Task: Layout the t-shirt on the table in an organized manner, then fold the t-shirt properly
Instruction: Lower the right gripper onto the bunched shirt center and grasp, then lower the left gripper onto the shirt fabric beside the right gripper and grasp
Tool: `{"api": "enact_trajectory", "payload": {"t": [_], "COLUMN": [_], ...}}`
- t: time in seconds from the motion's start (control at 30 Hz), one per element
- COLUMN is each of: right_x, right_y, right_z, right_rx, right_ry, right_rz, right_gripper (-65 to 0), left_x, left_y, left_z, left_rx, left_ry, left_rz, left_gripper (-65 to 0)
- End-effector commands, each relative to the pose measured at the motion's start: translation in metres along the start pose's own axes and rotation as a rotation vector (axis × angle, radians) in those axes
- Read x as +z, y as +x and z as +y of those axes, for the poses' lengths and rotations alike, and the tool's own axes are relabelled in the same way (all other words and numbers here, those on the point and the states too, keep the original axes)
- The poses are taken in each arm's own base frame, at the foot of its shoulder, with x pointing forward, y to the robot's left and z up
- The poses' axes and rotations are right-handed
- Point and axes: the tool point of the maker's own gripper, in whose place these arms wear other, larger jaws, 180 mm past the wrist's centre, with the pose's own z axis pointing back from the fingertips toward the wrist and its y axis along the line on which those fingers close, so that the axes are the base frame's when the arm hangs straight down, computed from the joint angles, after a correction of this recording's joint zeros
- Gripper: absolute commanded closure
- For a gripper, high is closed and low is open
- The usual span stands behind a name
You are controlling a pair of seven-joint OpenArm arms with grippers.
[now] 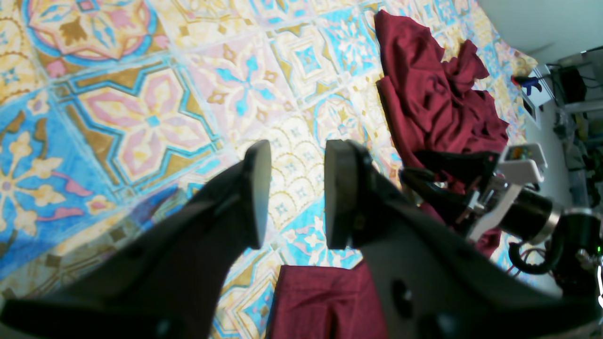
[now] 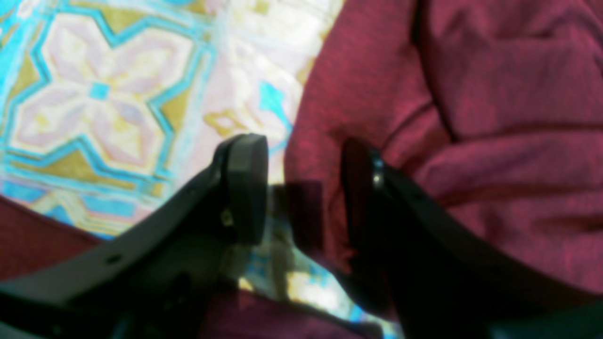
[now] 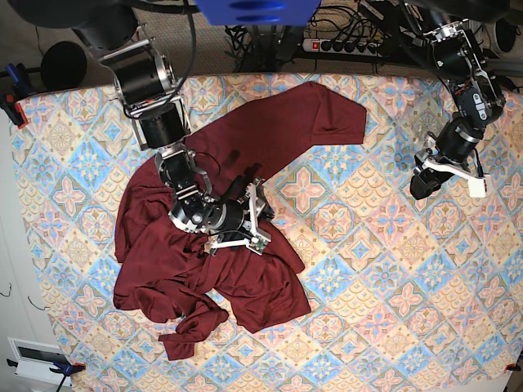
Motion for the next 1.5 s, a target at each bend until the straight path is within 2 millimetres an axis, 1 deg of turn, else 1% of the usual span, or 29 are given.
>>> {"api": "enact_trajectory", "payload": {"t": [0.0, 0.07, 0.1, 0.13, 0.17, 0.2, 0.27, 0.3, 0.37, 0.4, 0.47, 0.6, 0.67, 0.73, 0.8, 0.87, 0.93, 1.0, 1.07, 1.1, 1.13, 1.17, 1.23, 1.3, 1.4, 1.47], "right_x": [0.007, 0.009, 0.009, 0.009, 0.009, 0.009, 0.01, 0.011, 0.018, 0.021, 0.026, 0.048, 0.055, 0.059, 0.062, 0.064, 0.066, 0.068, 0.069, 0.069, 0.07, 0.07, 0.072, 0.075, 0.079, 0.083], "right_y": [0.017, 0.011, 0.011, 0.01, 0.01, 0.011, 0.01, 0.014, 0.026, 0.03, 0.027, 0.039, 0.04, 0.046, 0.048, 0.045, 0.042, 0.04, 0.04, 0.04, 0.042, 0.041, 0.037, 0.036, 0.036, 0.031], "right_z": [-0.016, -0.02, -0.02, -0.02, -0.02, -0.02, -0.019, -0.02, -0.024, -0.021, -0.001, 0.025, 0.048, 0.073, 0.094, 0.119, 0.148, 0.171, 0.189, 0.191, 0.19, 0.185, 0.168, 0.145, 0.119, 0.104], "right_rx": [0.018, 0.02, 0.02, 0.02, 0.02, 0.021, 0.022, 0.031, 0.058, 0.07, 0.082, 0.127, 0.156, 0.19, 0.208, 0.212, 0.215, 0.22, 0.231, 0.232, 0.234, 0.229, 0.201, 0.181, 0.16, 0.134], "right_ry": [-0.031, -0.037, -0.037, -0.037, -0.037, -0.037, -0.035, -0.041, -0.062, -0.068, -0.065, -0.093, -0.082, -0.054, -0.025, 0.014, 0.064, 0.105, 0.139, 0.144, 0.141, 0.129, 0.09, 0.038, -0.02, -0.057], "right_rz": [-0.04, -0.025, -0.025, -0.024, -0.024, -0.024, -0.022, -0.024, -0.04, -0.049, -0.056, -0.092, -0.091, -0.107, -0.123, -0.132, -0.142, -0.149, -0.154, -0.156, -0.16, -0.16, -0.151, -0.149, -0.147, -0.138], "right_gripper": [-23.5, -18.8, -14.8, -10.3, -3.8, 0.0, -0.1, -1.1, -0.5, -0.5, -0.5, -0.6, -0.6, -0.6, -0.6, -0.6, -0.6, -0.6, -0.4, -0.3, -0.4, -0.7, -0.7, -0.8, -1.2, -3.9], "left_x": [0.003, 0.003, 0.003, 0.003, 0.003, 0.003, 0.002, 0.002, 0.002, 0.002, 0.002, 0.002, 0.002, 0.002, -0.004, -0.008, -0.012, -0.018, -0.03, -0.036, -0.041, -0.047, -0.055, -0.061, -0.07, -0.072], "left_y": [0.013, 0.013, 0.012, 0.012, 0.013, 0.013, 0.014, 0.014, 0.014, 0.014, 0.015, 0.015, 0.015, 0.016, 0.017, 0.014, 0.008, 0.0, -0.006, -0.013, -0.023, -0.026, -0.036, -0.047, -0.063, -0.075], "left_z": [-0.006, -0.006, -0.006, -0.006, -0.007, -0.007, -0.007, -0.007, -0.007, -0.007, -0.007, -0.007, -0.007, -0.008, -0.016, -0.024, -0.03, -0.031, -0.035, -0.034, -0.031, -0.033, -0.035, -0.033, -0.043, -0.048], "left_rx": [-0.019, -0.018, -0.018, -0.018, -0.018, -0.018, -0.019, -0.019, -0.02, -0.02, -0.019, -0.019, -0.019, -0.02, -0.029, -0.037, -0.043, -0.053, -0.068, -0.069, -0.068, -0.073, -0.083, -0.091, -0.122, -0.143], "left_ry": [-0.02, -0.021, -0.022, -0.022, -0.023, -0.023, -0.023, -0.023, -0.022, -0.022, -0.022, -0.022, -0.022, -0.025, -0.047, -0.066, -0.082, -0.079, -0.081, -0.077, -0.07, -0.073, -0.071, -0.063, -0.085, -0.099], "left_rz": [-0.037, -0.037, -0.036, -0.036, -0.037, -0.037, -0.04, -0.042, -0.043, -0.045, -0.046, -0.046, -0.046, -0.048, -0.044, -0.031, -0.01, 0.017, 0.045, 0.072, 0.104, 0.117, 0.154, 0.189, 0.247, 0.284], "left_gripper": [-19.4, -19.4, -19.4, -19.4, -19.4, -19.4, -19.4, -19.4, -19.4, -19.4, -19.4, -19.4, -19.4, -19.4, -19.4, -19.4, -19.4, -19.4, -19.4, -19.4, -19.4, -19.4, -19.5, -19.5, -19.5, -20.4]}}
